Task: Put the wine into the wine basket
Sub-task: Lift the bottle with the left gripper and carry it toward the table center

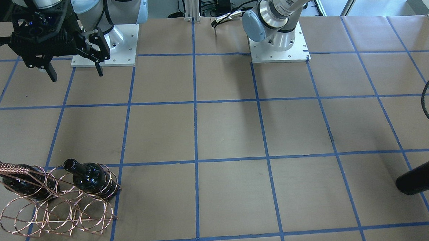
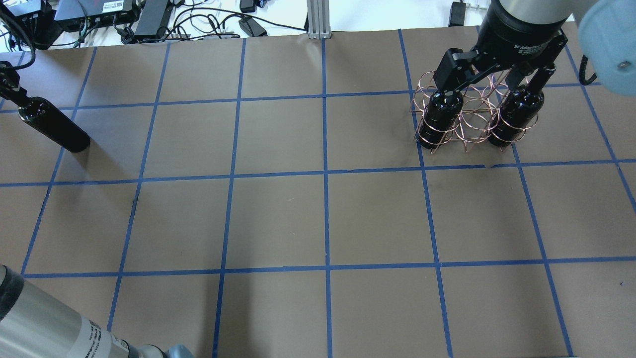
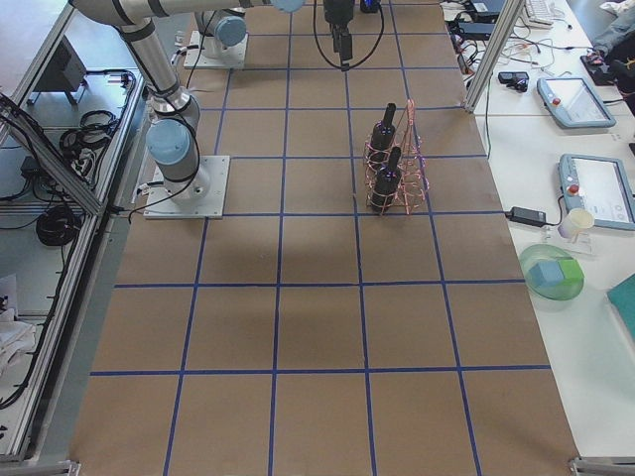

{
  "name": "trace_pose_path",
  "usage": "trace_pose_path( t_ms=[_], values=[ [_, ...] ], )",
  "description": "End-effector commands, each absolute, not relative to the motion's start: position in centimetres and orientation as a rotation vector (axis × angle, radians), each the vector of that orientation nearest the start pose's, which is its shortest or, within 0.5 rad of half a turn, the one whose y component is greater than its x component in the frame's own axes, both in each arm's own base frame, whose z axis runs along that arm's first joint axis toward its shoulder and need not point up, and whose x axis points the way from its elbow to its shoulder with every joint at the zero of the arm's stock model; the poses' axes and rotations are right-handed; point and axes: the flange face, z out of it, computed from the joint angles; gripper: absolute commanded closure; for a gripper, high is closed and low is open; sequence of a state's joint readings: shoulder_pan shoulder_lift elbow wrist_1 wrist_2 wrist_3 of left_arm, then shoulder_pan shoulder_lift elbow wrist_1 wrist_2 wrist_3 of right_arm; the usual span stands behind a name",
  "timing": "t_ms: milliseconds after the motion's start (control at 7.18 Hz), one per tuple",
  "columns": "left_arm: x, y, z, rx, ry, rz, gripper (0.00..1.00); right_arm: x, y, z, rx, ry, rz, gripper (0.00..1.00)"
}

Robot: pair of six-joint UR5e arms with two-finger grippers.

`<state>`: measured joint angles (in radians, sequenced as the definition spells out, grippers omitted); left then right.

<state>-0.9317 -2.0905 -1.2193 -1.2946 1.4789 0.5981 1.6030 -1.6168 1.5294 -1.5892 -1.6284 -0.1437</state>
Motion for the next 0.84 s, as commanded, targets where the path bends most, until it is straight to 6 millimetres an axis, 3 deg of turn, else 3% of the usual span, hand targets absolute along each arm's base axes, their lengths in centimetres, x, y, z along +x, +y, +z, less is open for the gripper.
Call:
trace_pose_path(
  t_ms=[0,139,418,697],
  values=[
    [30.5,-65.2,38.1,-0.035,3.145,-0.227,1.0,14.3,-47.6,53.3,-0.277,3.189,-0.164,0.0],
    [29.5,-65.0,39.7,-0.034,3.137,-0.247,1.0,14.3,-47.6,53.3,-0.277,3.188,-0.164,0.0],
    [24.8,-64.5,43.0,-0.106,3.154,-0.245,1.0,14.3,-47.6,53.3,-0.277,3.188,-0.164,0.0],
    [15.6,-64.7,45.0,-0.172,3.158,-0.252,1.0,14.3,-47.6,53.3,-0.277,3.188,-0.164,0.0]
  ],
)
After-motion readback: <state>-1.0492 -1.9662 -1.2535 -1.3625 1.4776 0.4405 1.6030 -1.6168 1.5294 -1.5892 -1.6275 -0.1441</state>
